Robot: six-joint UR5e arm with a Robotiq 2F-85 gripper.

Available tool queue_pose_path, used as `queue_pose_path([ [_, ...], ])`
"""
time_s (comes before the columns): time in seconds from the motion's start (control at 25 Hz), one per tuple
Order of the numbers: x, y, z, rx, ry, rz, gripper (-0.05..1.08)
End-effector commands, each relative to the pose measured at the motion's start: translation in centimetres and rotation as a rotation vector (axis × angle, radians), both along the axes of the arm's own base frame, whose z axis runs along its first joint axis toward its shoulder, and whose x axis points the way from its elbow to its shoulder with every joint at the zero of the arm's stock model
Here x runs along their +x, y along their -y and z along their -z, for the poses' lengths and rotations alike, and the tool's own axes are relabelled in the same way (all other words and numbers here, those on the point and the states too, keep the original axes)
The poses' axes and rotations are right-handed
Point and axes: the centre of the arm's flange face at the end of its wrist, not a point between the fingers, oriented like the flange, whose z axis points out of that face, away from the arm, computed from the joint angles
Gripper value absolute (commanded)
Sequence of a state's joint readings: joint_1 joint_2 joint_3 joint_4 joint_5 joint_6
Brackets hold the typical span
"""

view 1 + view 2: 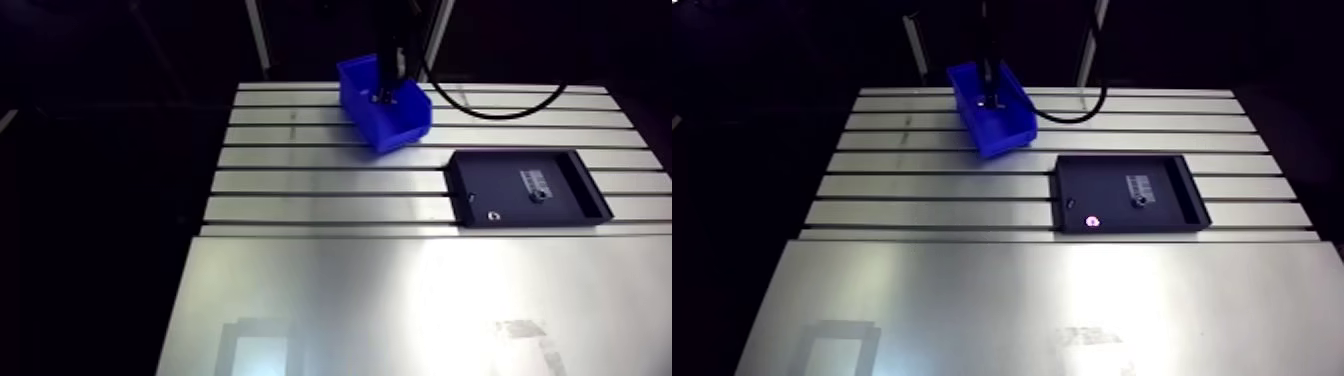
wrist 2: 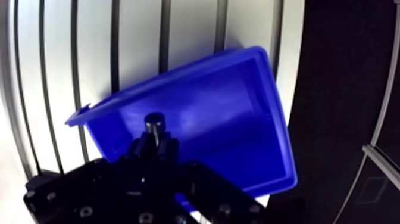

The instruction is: Pick up the M10 bolt from the tray and put it into the blue bin.

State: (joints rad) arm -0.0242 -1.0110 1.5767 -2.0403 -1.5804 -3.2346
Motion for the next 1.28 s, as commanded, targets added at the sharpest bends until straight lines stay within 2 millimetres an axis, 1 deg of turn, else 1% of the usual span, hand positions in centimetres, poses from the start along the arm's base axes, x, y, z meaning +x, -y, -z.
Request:
queue_pose_path([
  [0.04, -0.3, 0.0, 0.9, 0.008, 0.001, 0.002, 0.98],
  [0.24, -0.4, 0.0, 1.2, 0.012, -0.011, 0.002, 0.97],
  [0.4, -0.4, 0.0, 1.4, 0.012, -0.008, 0.002, 0.95],
  [0.44, -0.4, 0.0, 1.4, 0.012, -0.008, 0.002, 0.93],
  [0.48, -0.4, 0.0, 1.4, 0.01, -0.008, 0.002, 0.87],
  [0.56, -0.4, 0.0, 1.8, 0.011, -0.002, 0.002, 0.66],
  [0.6, -0.4, 0.0, 1.9, 0.011, 0.0, 0.002, 0.59],
  [0.64, -0.3, 0.0, 1.9, 0.011, 0.002, 0.002, 0.46],
  [0.72, -0.2, -0.1, 2.1, 0.014, 0.005, 0.002, 0.13],
  [0.76, -0.2, -0.1, 2.0, 0.021, 0.003, 0.001, 0.01],
  [0.88, -0.1, -0.3, 1.8, 0.036, 0.004, 0.0, 0.01],
  [1.0, 0.1, 0.0, 0.6, 0.038, -0.009, 0.0, 0.01],
  [1.28, 0.8, 0.1, -4.9, 0.042, -0.051, 0.028, 0.01],
])
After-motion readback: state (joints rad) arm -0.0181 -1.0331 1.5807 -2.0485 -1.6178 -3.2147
